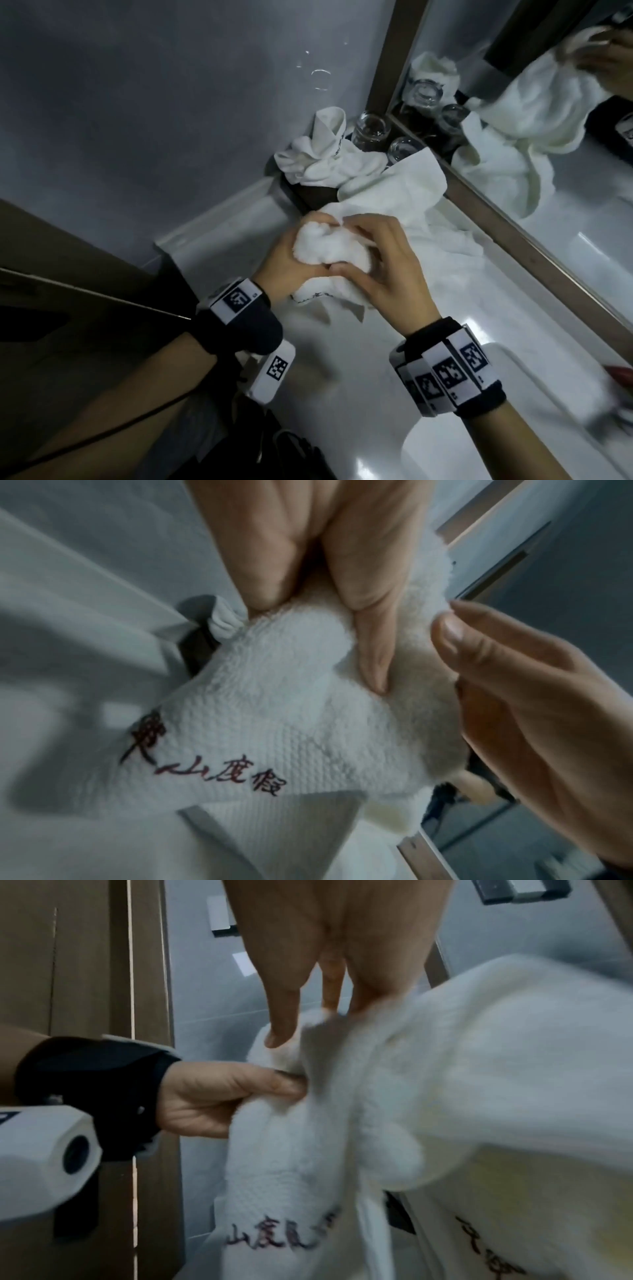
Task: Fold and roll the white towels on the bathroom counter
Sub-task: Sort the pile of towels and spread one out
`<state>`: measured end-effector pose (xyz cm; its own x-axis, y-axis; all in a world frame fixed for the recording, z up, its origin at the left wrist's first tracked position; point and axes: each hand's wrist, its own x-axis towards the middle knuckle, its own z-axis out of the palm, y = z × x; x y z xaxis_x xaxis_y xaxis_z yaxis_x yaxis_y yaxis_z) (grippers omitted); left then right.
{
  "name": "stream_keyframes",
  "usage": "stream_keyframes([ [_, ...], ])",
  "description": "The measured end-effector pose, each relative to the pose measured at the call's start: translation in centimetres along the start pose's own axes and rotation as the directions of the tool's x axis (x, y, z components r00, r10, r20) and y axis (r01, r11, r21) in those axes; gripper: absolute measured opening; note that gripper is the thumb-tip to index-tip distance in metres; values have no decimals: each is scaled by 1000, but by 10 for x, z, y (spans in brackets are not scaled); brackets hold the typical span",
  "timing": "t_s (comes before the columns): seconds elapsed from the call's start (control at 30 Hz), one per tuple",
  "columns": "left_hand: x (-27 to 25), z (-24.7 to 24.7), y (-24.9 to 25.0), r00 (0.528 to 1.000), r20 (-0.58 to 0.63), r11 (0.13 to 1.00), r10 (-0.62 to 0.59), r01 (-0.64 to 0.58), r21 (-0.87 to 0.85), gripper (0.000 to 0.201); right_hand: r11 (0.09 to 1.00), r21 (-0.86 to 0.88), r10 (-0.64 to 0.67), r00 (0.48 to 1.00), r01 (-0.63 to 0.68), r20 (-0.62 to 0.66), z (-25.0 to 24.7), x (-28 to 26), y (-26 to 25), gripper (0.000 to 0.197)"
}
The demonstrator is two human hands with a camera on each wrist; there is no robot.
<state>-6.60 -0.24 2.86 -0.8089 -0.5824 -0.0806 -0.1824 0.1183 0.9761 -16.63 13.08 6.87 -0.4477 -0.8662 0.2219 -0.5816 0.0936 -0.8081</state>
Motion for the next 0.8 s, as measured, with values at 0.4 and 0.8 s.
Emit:
stream_keyframes([
  [0.4, -36, -79, 20, 901, -304, 791, -310, 66, -609, 26, 897, 3, 434, 881, -442, 190, 35, 7, 1, 23],
  [0.8, -65, -78, 10, 972, -125, 952, -200, 163, -259, 31, 859, 398, 351, 936, -322, 1, 60, 15, -53, 27],
])
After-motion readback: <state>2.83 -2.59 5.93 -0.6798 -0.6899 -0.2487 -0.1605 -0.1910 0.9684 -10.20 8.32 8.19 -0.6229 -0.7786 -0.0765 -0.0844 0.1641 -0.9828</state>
